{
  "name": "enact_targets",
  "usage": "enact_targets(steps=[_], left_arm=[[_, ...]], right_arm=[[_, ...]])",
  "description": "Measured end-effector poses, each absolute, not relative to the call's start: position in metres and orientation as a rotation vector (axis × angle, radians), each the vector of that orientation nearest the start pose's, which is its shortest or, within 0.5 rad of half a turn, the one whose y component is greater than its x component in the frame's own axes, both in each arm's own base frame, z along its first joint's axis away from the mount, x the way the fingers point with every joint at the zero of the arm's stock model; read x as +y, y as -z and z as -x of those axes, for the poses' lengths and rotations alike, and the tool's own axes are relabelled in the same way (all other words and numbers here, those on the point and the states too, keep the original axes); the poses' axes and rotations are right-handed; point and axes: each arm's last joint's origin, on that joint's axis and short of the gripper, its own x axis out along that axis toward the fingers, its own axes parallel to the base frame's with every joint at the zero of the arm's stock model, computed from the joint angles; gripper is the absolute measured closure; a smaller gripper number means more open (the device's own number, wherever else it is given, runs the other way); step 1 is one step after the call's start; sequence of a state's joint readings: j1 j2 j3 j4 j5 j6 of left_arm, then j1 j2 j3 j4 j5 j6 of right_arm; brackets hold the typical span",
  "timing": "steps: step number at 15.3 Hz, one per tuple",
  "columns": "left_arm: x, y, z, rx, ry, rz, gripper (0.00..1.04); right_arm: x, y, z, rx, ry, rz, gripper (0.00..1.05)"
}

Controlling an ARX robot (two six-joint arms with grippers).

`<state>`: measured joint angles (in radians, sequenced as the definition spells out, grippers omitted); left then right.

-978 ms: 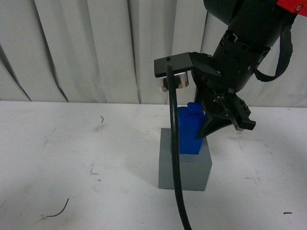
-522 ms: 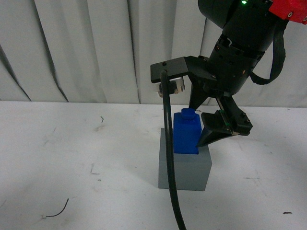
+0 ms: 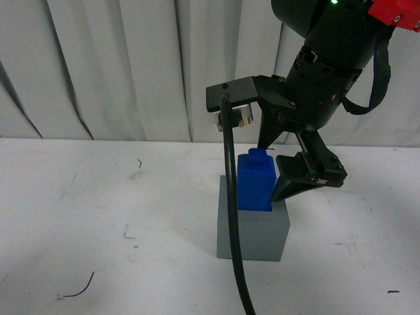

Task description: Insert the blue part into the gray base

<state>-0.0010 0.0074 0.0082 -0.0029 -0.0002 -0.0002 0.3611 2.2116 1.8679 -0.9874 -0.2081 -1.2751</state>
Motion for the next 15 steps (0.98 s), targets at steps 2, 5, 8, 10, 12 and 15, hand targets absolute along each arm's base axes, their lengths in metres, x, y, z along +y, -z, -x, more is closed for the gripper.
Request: enact_targets(steps=[2,5,8,10,12,15], left_arm=[[0.000,-0.165,-0.098,0.002,0.001,0.000,0.07],[0.000,-0.165,-0.098,0.002,0.001,0.000,0.07],[0.000,-0.165,-0.098,0.002,0.001,0.000,0.07],[0.000,-0.165,-0.098,0.002,0.001,0.000,0.07],[0.000,-0.165,-0.098,0.002,0.001,0.000,0.07],[0.000,-0.165,-0.098,0.002,0.001,0.000,0.07]], right_arm=[[0.165,-0.197,-0.422,0.823,-1.271,1.125,0.06],[0.162,-0.204,-0.423,0.787,-1.270,1.088,0.06],[0.143,-0.250,-0.418,0.617,-1.228,0.992,0.06],[0.128,-0.284,-0.411,0.386,-1.164,0.944,0.06],[0.109,-0.303,-0.401,0.162,-1.017,0.907,0.06],[0.057,-0.295,-0.377,-0.046,-0.627,0.746,0.06]])
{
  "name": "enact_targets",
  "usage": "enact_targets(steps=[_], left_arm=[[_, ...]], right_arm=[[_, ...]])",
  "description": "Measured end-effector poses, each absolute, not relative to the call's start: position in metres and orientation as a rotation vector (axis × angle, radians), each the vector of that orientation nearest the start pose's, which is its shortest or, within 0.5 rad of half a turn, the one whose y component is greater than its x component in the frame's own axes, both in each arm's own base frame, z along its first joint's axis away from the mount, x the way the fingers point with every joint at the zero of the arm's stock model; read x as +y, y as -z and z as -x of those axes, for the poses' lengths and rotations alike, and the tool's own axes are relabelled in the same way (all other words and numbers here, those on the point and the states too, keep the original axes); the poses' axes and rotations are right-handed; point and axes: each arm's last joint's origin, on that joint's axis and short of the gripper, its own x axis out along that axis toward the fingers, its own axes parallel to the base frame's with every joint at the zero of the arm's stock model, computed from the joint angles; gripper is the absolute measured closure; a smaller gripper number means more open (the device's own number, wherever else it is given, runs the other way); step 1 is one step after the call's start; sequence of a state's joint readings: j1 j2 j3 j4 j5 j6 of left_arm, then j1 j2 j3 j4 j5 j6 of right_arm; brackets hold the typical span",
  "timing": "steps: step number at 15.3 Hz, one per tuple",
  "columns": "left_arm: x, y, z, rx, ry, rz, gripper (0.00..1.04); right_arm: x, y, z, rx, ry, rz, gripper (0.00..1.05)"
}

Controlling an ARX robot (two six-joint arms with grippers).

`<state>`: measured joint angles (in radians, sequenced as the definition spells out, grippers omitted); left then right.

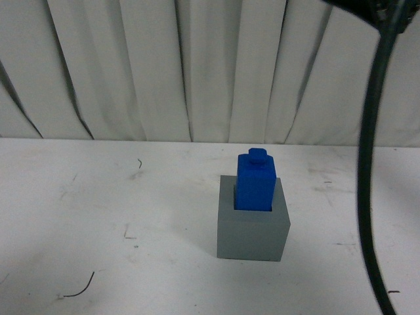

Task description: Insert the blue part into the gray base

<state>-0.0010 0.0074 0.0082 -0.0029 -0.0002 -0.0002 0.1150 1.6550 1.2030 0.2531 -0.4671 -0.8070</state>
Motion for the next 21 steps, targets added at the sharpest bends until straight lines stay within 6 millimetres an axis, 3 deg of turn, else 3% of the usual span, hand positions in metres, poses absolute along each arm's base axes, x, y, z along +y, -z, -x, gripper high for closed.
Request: enact_targets(steps=[3,6,7,10,12,13,15,21], left_arm=[[0.000,-0.165,-0.098,0.002,0.001,0.000,0.07],[0.000,-0.165,-0.098,0.002,0.001,0.000,0.07],[0.000,-0.165,-0.098,0.002,0.001,0.000,0.07],[0.000,-0.165,-0.098,0.002,0.001,0.000,0.07],[0.000,-0.165,-0.098,0.002,0.001,0.000,0.07],[0.000,-0.165,-0.098,0.002,0.001,0.000,0.07],[0.000,-0.165,-0.098,0.002,0.001,0.000,0.07],[0.000,-0.165,-0.098,0.002,0.000,0.000,0.07]], right_arm=[[-0.014,-0.278,-0.333,-0.192,-0.225,0.512,0.06],[-0.070,-0.262,-0.264,-0.260,-0.079,0.329,0.07],[-0.069,-0.258,-0.236,-0.083,0.009,0.151,0.23],[-0.044,-0.229,-0.160,0.055,0.005,0.009,0.62],[-0.030,-0.228,-0.145,-0.024,-0.005,0.024,0.87],[-0.025,-0.218,-0.141,-0.009,-0.009,0.019,1.00],[-0.019,-0.202,-0.135,0.015,-0.002,0.012,1.03],[0.001,-0.183,-0.121,0.004,-0.014,0.012,1.03]])
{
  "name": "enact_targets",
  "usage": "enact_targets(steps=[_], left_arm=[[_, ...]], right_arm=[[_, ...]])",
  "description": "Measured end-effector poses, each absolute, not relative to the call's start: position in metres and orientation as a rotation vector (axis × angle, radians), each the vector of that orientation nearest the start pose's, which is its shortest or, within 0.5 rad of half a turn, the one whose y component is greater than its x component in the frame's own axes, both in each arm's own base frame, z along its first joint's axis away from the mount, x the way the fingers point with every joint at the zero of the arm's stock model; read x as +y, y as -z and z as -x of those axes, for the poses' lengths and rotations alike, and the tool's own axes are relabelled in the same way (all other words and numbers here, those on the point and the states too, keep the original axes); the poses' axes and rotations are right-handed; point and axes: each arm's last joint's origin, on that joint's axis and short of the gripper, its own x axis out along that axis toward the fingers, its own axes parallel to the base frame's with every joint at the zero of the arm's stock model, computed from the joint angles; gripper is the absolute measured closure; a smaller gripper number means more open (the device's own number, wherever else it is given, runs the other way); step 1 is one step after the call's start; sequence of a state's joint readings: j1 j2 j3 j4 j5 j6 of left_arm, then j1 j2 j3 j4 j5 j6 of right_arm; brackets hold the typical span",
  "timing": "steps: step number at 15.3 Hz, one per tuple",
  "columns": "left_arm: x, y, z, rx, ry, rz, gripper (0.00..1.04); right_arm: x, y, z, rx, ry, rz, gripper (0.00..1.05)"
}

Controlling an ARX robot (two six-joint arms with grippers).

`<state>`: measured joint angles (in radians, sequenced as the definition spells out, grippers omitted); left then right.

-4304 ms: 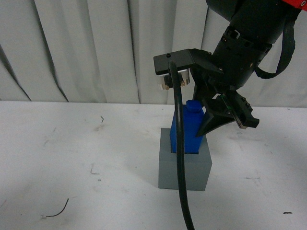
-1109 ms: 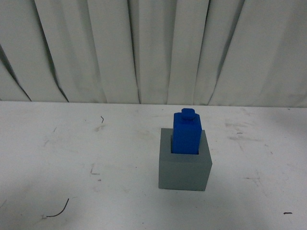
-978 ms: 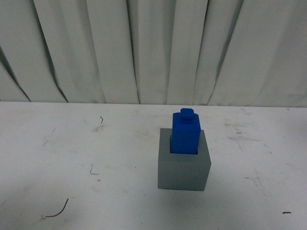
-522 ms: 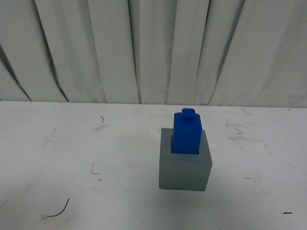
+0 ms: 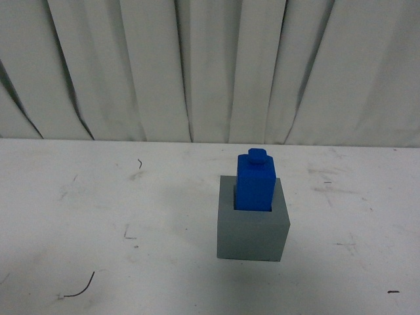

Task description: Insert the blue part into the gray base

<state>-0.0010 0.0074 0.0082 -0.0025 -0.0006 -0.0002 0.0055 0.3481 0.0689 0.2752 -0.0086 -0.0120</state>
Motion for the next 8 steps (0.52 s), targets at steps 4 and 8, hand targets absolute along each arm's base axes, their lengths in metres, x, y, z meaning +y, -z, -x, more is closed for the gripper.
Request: enact_targets(steps=[4,8], left_arm=[[0.000,-0.165,-0.098,0.002,0.001,0.000,0.07],[0.000,-0.165,-0.098,0.002,0.001,0.000,0.07]], right_arm=[[0.000,-0.177,-0.114,0.001,0.000,0.011,1.03],[0.000,-0.170,-0.109,-0.014,0.000,0.010,1.03]])
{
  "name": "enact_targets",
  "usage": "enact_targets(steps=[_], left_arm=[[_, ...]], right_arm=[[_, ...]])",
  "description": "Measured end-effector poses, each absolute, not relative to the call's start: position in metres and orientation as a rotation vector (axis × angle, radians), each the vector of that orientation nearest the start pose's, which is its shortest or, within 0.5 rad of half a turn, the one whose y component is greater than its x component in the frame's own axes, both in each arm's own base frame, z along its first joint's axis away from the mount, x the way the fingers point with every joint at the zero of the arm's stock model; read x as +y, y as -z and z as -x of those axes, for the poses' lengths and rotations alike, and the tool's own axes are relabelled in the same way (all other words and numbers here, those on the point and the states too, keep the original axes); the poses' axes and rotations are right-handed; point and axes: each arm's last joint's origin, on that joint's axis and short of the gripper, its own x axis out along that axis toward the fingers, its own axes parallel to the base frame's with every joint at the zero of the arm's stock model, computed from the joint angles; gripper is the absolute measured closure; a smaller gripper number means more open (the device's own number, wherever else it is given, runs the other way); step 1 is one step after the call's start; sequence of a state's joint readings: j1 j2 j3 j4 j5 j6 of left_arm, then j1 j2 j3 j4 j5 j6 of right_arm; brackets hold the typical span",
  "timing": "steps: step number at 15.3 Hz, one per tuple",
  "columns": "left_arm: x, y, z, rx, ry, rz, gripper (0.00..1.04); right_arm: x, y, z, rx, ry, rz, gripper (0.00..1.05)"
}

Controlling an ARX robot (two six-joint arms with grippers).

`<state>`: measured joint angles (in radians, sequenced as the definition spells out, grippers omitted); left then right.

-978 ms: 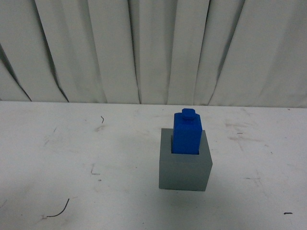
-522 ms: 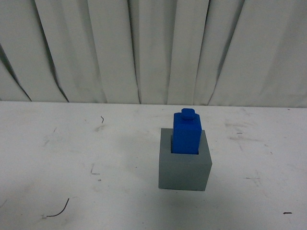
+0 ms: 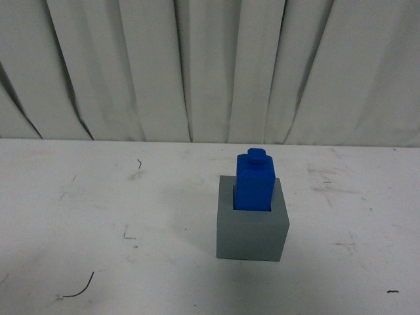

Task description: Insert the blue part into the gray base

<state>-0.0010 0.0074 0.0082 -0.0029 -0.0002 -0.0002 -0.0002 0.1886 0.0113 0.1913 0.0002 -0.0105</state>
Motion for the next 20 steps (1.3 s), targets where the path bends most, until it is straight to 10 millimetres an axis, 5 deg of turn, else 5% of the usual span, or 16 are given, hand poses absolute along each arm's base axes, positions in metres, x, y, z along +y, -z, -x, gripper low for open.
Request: enact_targets(steps=[9,17,20], left_arm=[[0.000,-0.165,-0.098,0.002,0.001,0.000,0.07],[0.000,-0.165,-0.098,0.002,0.001,0.000,0.07],[0.000,-0.165,-0.098,0.002,0.001,0.000,0.07]], right_arm=[[0.000,-0.167,-0.097,-0.004,0.000,0.011,1.02],[0.000,-0.167,-0.097,-0.004,0.000,0.010,0.05],[0.000,-0.167,-0.097,-0.004,0.000,0.008,0.06]])
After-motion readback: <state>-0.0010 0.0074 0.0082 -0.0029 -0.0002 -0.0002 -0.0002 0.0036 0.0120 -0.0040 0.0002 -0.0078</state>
